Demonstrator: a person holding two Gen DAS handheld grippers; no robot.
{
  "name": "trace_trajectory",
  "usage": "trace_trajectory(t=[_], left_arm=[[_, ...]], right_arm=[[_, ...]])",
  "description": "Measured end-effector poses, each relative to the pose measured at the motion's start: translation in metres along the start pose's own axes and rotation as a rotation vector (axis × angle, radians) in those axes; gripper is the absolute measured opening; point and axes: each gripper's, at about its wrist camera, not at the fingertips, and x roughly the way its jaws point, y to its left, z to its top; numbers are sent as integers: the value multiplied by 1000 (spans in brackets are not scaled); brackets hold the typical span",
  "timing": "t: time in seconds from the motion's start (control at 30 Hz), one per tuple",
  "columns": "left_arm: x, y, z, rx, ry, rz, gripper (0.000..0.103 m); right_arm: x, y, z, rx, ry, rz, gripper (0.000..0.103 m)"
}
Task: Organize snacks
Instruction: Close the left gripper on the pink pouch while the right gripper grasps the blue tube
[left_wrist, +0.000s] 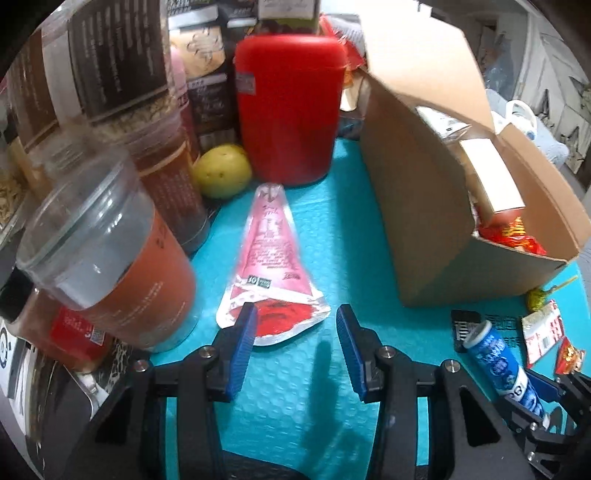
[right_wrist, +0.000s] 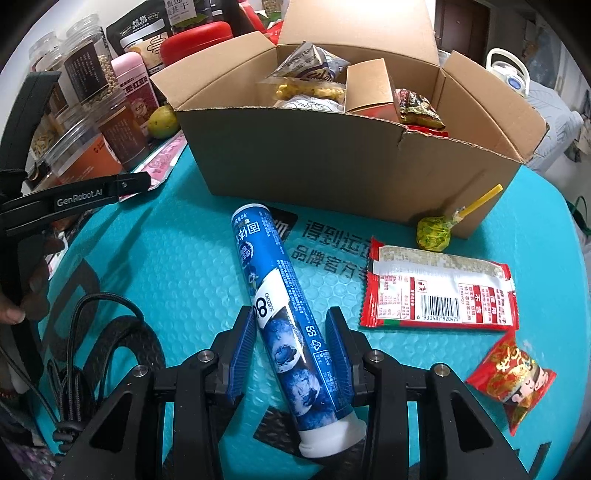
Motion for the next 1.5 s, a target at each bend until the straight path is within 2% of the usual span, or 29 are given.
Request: trace_trajectory(t=[0.13,0.17,0.23,0.3,0.4,0.63,0.67,0.73,0.8,0.83,0.9,1.0,1.1,1.3,1.37,1.43,1.5], left_arm=[[20,4,3,-26,68,8,44],[21,4,3,-18,54,20,47],[23,3,4,-12,61,25,60],[29,1,5,-4,73,18,86],[33,-3,4,11,74,45,99],[41,4,8,10,39,26,101],[33,4,6,12,33,22,100],[30,3,5,31,18,13,92],[23,3,5,52,9,0,72],[21,2,5,62,8,-5,68],[20,-3,5,97,4,-24,51],[15,-14,1,146,-3,-27,38],[13,-17,-2,167,-2,-33,31],[6,-13,-10,172,15,-69,29],[4,-10,-13,158,17,-111,29],[-1,-11,-16,149,-4,-156,29],[-9,-12,-17,160,-48,-158,29]], right_arm=[[1,0,1,1,1,0,40],[1,0,1,1,0,0,40],[1,0,1,2,0,0,40],[1,-1,1,4,0,2,40],[0,-1,1,3,-1,2,40],[1,-1,1,6,-2,2,40],[1,-1,1,5,-2,2,40],[2,-1,1,4,-2,2,40],[2,-1,1,5,-2,2,40],[2,-1,1,5,-2,2,40],[2,-1,1,3,-3,2,40],[4,-1,1,1,-7,3,40],[3,-1,-1,2,-11,5,40],[1,0,-5,0,-15,5,40],[-1,1,-7,0,-17,12,40],[-1,2,-8,0,-16,12,40],[-2,3,-9,-1,-17,9,40]])
